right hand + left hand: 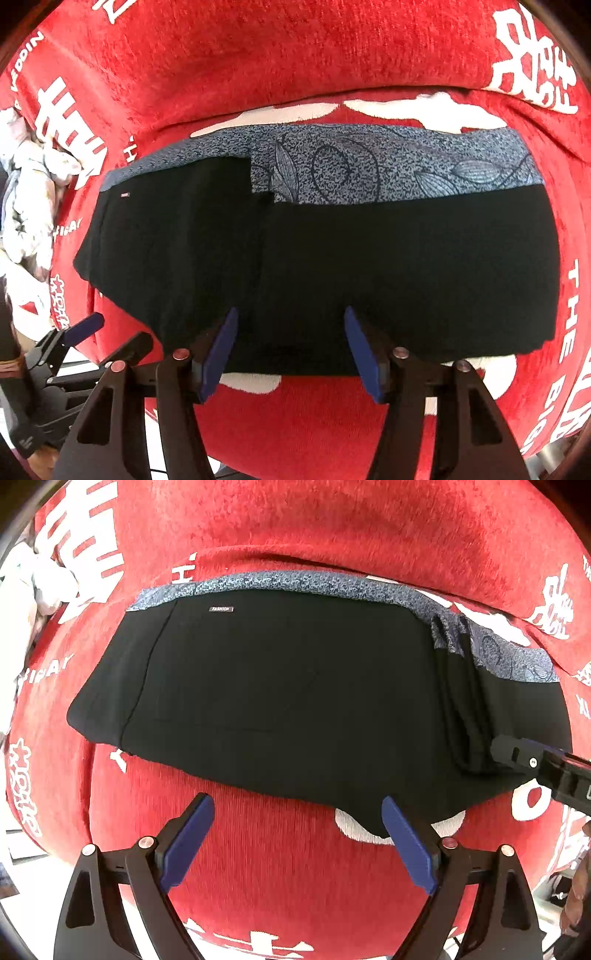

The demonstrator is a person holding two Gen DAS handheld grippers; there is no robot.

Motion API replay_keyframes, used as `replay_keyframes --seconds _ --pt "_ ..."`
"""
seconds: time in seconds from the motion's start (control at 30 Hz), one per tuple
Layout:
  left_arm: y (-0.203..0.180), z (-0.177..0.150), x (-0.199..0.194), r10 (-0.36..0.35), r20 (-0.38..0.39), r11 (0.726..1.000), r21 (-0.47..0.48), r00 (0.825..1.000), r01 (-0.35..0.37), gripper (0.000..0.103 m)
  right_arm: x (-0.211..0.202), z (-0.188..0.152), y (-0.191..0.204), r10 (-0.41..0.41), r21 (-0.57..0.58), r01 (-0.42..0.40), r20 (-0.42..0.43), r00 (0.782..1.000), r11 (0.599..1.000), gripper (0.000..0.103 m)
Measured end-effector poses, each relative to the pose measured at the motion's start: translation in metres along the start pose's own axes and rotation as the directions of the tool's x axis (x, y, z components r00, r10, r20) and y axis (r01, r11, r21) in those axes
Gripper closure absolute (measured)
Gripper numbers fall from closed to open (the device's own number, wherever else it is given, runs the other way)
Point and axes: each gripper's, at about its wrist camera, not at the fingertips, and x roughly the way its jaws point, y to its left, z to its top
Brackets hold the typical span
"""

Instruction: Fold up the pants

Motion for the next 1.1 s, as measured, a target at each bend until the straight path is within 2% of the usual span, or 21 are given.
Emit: replay_keyframes --seconds 0.27,0.43,0.63,0.7,0.73,0.77,1.1 --pt "0.008 -0.004 0.001 0.0 0.0 1.0 -0.011 1.0 0.0 0.01 -0.002 -0.011 0.018 -0.027 -0.066 0.025 -0.018 0.999 0.997 0.039" --pt "0.018 -0.007 0.003 0.026 -0.02 0.999 -0.024 0.999 -0.027 0.01 0.004 -0.015 0.027 -0.038 -0.075 0.035 -0.041 0.998 0.997 0.038" --pt "0.035 -0.011 0.003 0.011 -0.006 0.998 -0.062 1.0 -0.011 0.01 0.01 -0.019 0.042 -0.051 -0.1 0.045 -0.057 0.997 0.994 0.037" --pt "0.042 -0.012 0.005 0.016 -0.011 0.997 -0.072 1.0 -0.017 0.01 0.012 -0.019 0.048 -0.066 -0.118 0.059 -0.056 0.996 0.991 0.033" --pt "0.044 -0.012 0.005 0.014 -0.014 0.997 -0.077 1.0 -0.015 0.01 0.013 -0.019 0.051 -0.074 -0.126 0.067 -0.056 0.996 0.99 0.024" --pt "0.046 -0.012 0.006 0.009 -0.018 0.996 -0.085 1.0 -0.011 0.01 0.013 -0.019 0.054 -0.08 -0.132 0.072 -0.053 0.995 0.989 0.022" --pt "0.072 -0.006 0.014 0.01 -0.051 0.991 -0.129 0.999 -0.017 0.01 0.017 -0.017 0.069 -0.089 -0.147 0.081 -0.054 0.995 0.986 0.022"
